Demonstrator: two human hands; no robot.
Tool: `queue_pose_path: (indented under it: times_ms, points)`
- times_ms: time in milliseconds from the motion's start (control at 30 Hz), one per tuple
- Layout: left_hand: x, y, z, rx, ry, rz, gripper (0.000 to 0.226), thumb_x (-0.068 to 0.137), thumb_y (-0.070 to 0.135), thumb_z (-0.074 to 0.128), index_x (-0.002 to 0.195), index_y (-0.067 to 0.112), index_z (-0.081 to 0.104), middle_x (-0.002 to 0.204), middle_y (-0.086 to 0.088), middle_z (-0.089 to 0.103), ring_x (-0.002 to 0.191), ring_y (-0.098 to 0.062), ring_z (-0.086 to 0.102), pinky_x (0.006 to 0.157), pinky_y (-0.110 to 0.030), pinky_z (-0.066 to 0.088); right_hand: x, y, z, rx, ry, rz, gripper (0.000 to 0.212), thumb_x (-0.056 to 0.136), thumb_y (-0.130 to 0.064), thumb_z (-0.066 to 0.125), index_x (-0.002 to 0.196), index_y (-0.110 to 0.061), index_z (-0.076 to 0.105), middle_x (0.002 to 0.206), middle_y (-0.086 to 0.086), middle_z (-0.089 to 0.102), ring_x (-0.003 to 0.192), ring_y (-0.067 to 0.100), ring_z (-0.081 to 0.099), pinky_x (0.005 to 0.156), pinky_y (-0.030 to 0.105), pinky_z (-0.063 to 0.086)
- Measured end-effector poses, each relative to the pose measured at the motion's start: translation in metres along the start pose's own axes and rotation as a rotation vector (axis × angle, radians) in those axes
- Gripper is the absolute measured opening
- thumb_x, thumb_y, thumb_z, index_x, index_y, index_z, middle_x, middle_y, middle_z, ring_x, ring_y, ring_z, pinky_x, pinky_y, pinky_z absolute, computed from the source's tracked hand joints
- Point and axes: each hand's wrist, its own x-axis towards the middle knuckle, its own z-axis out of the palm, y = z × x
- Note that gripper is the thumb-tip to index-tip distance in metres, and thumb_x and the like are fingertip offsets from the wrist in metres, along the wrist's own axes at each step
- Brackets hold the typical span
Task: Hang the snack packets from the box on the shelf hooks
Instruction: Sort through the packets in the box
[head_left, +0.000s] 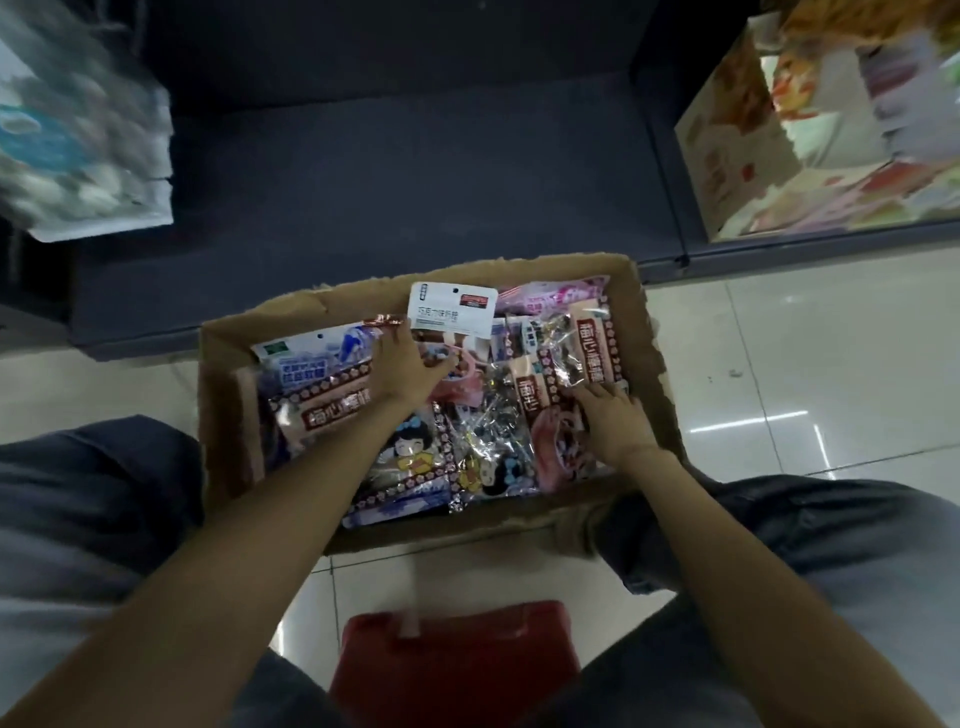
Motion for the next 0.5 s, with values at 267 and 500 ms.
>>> queue_pose_path:
  times_ms: [267, 500]
  points:
    - [0.002, 0.015, 0.007, -0.342, 0.029, -0.123, 0.069, 0.072, 0.022, 0.082, 0.128, 0.009, 0.044, 0.13, -0.008, 0.057, 0.118, -0.026, 0.055, 0.091, -0.028, 0.041, 0.002, -0.009, -0.008, 0.111, 0.44, -0.326, 0.014, 0.08, -0.013, 0.071, 0.094, -0.011, 0.073, 0.101, 0.007, 0.068, 0.105, 0.035, 0.051, 0.086, 0.045, 0.048]
    - [-0.048, -0.043, -0.029, -0.225, -0.035, -0.071, 0.072, 0.07, 0.023, 0.084, 0.129, 0.016, 0.044, 0.124, -0.004, 0.062, 0.111, -0.025, 0.059, 0.086, -0.033, 0.045, 0.011, -0.076, 0.007, 0.146, 0.434, -0.463, 0.037, 0.074, 0.003, 0.072, 0.106, -0.014, 0.07, 0.116, 0.011, 0.063, 0.108, 0.034, 0.056, 0.085, 0.047, 0.052]
